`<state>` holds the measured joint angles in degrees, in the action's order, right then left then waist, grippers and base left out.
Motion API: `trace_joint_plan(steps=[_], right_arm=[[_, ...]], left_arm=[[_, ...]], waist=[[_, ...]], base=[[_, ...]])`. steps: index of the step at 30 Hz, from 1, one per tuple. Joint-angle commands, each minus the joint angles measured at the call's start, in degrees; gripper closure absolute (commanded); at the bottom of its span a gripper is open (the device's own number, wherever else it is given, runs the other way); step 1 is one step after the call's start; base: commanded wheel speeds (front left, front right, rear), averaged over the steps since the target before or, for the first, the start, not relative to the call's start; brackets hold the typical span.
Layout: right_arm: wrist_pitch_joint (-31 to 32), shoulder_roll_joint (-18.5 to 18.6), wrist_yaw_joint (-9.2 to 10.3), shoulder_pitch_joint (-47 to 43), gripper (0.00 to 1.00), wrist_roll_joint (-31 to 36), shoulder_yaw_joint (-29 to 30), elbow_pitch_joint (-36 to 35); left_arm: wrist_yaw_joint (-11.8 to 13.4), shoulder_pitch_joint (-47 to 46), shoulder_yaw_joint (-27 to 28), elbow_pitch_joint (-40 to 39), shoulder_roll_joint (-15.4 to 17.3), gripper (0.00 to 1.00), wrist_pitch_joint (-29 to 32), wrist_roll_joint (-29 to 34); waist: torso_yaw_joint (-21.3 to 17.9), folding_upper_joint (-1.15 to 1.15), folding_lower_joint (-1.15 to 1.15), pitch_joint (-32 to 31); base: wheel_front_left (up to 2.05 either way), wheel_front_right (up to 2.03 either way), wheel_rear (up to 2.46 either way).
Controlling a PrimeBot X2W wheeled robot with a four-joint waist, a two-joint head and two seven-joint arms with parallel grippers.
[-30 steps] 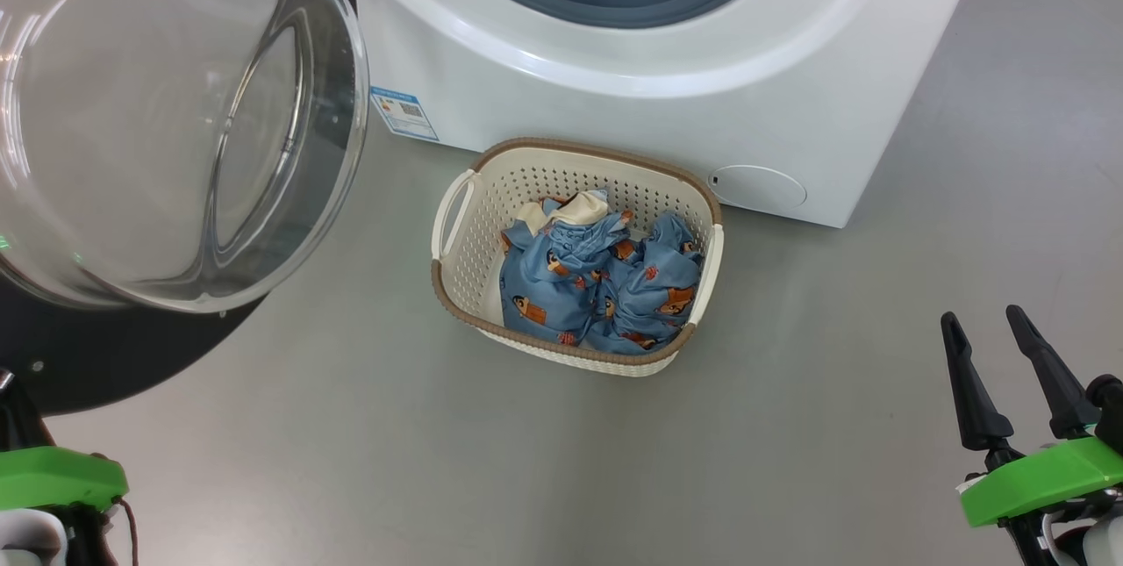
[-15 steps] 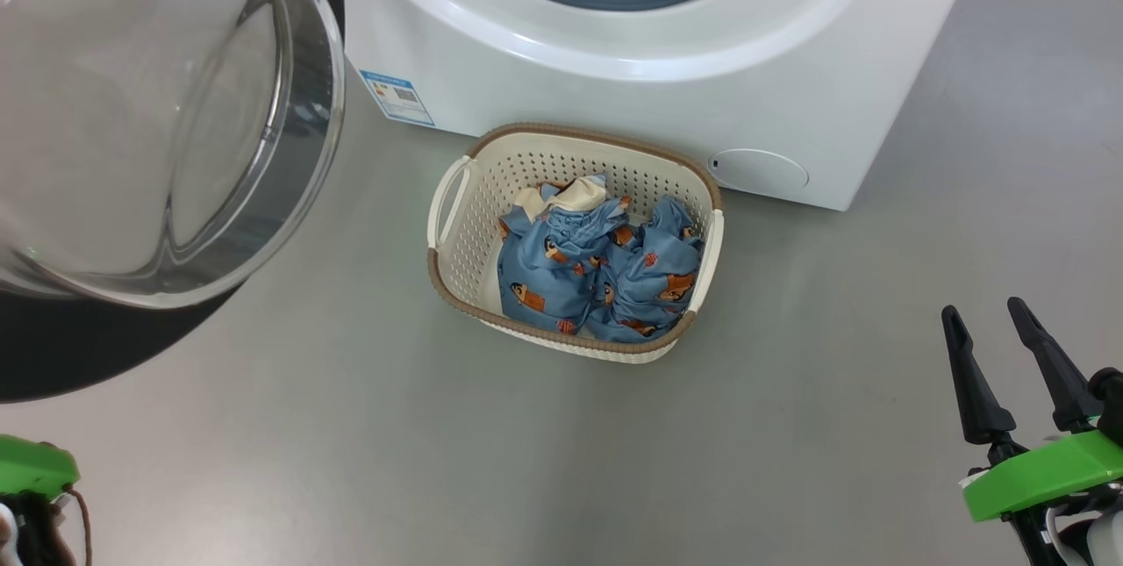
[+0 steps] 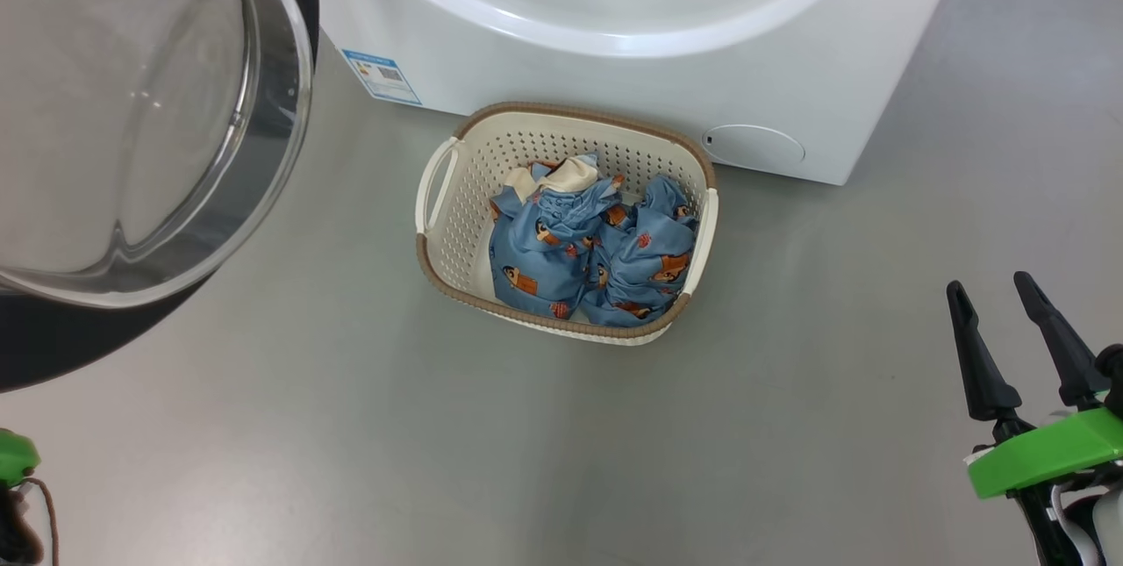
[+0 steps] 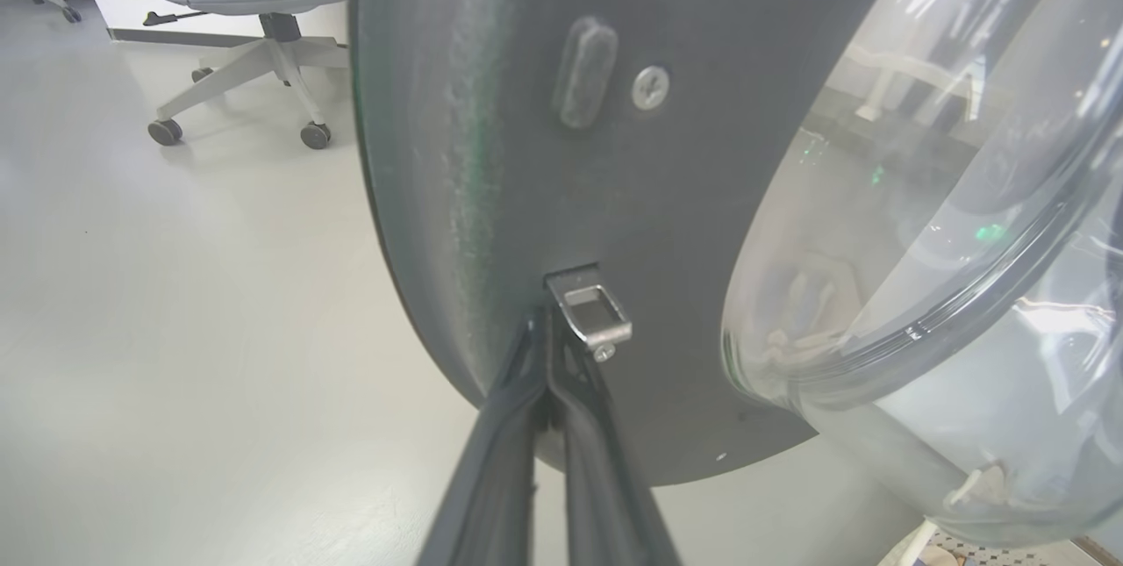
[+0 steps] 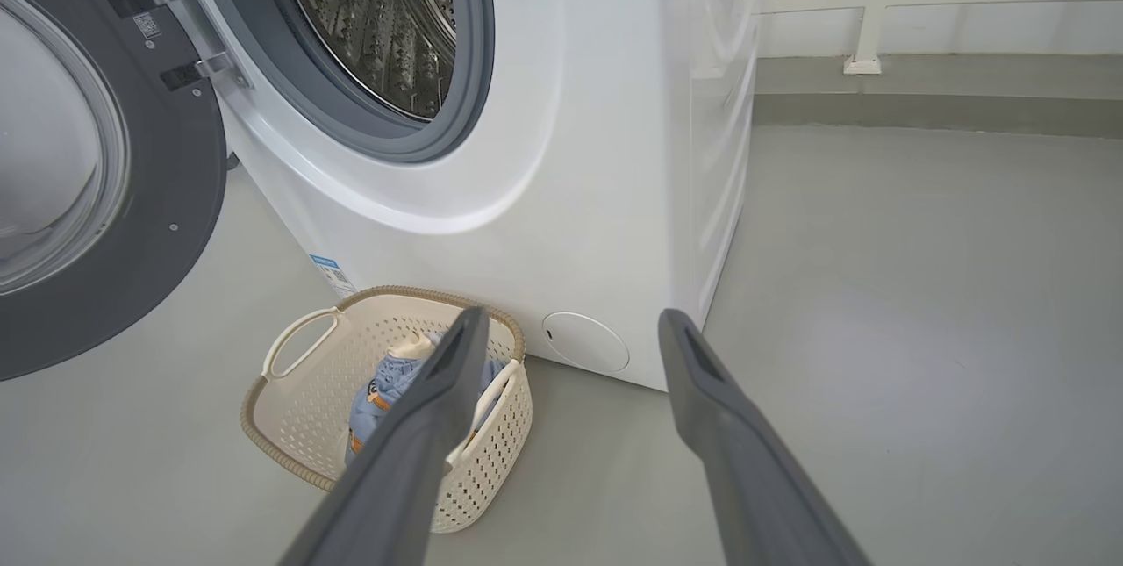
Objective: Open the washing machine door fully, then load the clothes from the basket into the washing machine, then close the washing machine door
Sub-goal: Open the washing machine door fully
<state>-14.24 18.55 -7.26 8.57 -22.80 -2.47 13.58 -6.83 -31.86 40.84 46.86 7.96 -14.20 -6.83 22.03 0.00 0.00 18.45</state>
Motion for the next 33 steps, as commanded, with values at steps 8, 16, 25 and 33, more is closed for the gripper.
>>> trace_joint_plan(steps=[8,16,25,33], right_arm=[[-0.76,1.13,-0.23,1.25,0.0,0.44,-1.73,-1.18],[-0.76,1.02,-0.23,1.2,0.0,0.36,-1.61,-0.92],[-0.76,0.21,-0.23,0.26,0.0,0.18,-1.65,-0.61],[-0.76,-0.19,-0.23,-0.43,0.0,0.05,-1.39,-0.59]], left_arm=[[-0.06,-2.95,2.52,0.85,6.11,1.0,-0.8,1.12],[-0.38,-2.72,3.13,1.85,6.13,1.0,-0.8,0.7],[-0.64,0.6,0.82,-0.15,4.18,1.0,-0.8,-3.1],[-0.65,4.94,-2.41,-4.31,2.72,1.0,-0.8,-6.49]], waist=[[-0.51,0.0,0.0,0.59],[-0.27,0.0,0.0,0.05],[0.39,0.0,0.0,-2.36],[1.12,0.0,0.0,-3.79]], base=[[0.0,0.0,0.0],[0.0,0.0,0.0],[0.0,0.0,0.0],[0.0,0.0,0.0]])
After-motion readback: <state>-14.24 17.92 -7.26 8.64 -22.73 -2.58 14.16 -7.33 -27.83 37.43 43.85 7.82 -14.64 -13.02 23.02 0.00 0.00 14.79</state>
